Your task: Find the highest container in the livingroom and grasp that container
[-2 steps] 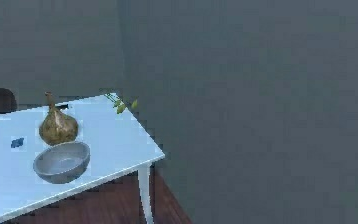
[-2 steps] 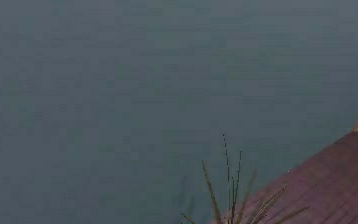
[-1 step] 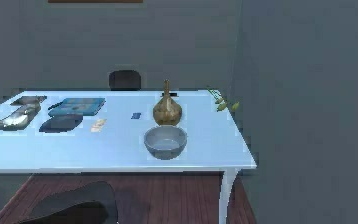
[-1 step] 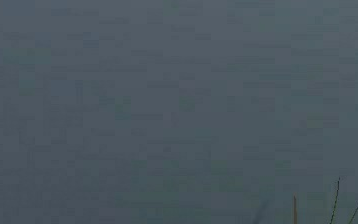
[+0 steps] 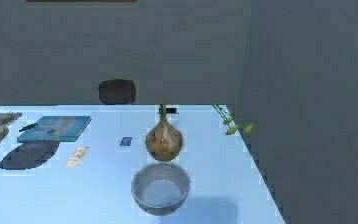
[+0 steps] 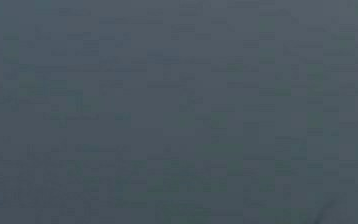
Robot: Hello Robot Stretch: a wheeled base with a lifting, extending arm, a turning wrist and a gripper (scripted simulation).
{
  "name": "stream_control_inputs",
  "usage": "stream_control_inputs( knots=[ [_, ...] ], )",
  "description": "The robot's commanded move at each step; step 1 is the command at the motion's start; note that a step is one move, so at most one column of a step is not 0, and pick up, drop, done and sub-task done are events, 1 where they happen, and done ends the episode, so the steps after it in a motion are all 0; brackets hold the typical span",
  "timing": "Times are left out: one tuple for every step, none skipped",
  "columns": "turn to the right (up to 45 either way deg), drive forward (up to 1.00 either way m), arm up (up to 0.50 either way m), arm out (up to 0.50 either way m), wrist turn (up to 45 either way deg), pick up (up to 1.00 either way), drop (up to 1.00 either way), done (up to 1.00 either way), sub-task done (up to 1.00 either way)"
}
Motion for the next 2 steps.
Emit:
stream_control_inputs(
  knots=[
    [-45.0,0.00,0.00,0.00,0.0,0.00,0.00,0.00,0.00],
    [-45.0,0.00,0.00,0.00,0.0,0.00,0.00,0.00,0.00]
  ],
)
